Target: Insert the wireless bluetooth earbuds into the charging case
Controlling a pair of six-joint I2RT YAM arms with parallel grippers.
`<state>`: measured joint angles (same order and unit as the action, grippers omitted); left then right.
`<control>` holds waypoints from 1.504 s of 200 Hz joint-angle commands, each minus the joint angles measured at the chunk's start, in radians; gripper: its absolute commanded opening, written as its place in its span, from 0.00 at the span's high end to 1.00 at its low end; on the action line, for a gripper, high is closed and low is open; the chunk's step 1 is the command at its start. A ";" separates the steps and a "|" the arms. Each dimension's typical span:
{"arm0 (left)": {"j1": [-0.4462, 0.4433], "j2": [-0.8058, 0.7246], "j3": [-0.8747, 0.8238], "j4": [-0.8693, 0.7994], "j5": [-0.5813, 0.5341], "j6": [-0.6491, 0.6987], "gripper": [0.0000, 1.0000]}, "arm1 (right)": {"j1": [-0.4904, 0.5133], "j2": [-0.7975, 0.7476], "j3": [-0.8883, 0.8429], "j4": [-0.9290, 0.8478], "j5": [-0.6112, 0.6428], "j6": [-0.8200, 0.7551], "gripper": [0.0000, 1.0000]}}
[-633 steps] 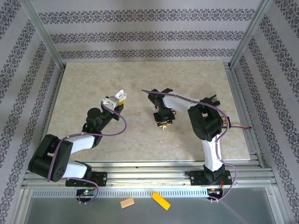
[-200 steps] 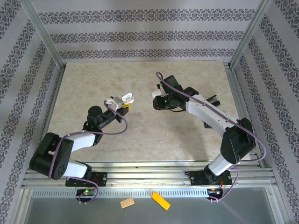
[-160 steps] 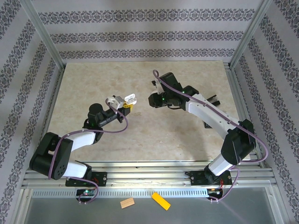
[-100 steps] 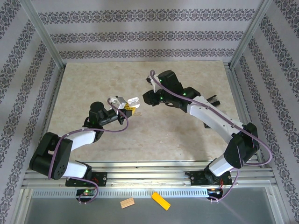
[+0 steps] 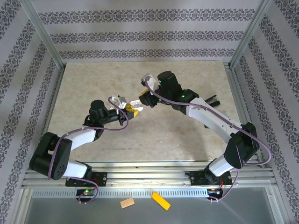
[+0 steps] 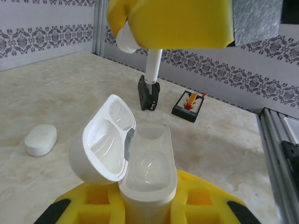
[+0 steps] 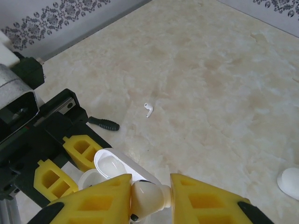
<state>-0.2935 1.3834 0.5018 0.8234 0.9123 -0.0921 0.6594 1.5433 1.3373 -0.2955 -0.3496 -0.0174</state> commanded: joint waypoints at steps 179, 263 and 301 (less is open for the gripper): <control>-0.008 -0.035 0.044 0.098 0.046 -0.103 0.99 | 0.022 -0.016 -0.059 0.007 -0.117 -0.108 0.74; -0.008 -0.027 0.046 0.094 0.048 -0.100 0.99 | 0.016 -0.007 -0.032 0.006 -0.111 -0.050 0.50; -0.008 -0.018 0.047 0.089 0.040 -0.089 0.99 | 0.004 -0.048 -0.036 0.049 -0.092 0.043 0.37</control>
<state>-0.2935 1.3724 0.5205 0.8532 0.9340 -0.1886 0.6720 1.5391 1.2930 -0.2844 -0.4545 -0.0441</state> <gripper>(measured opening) 0.171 0.599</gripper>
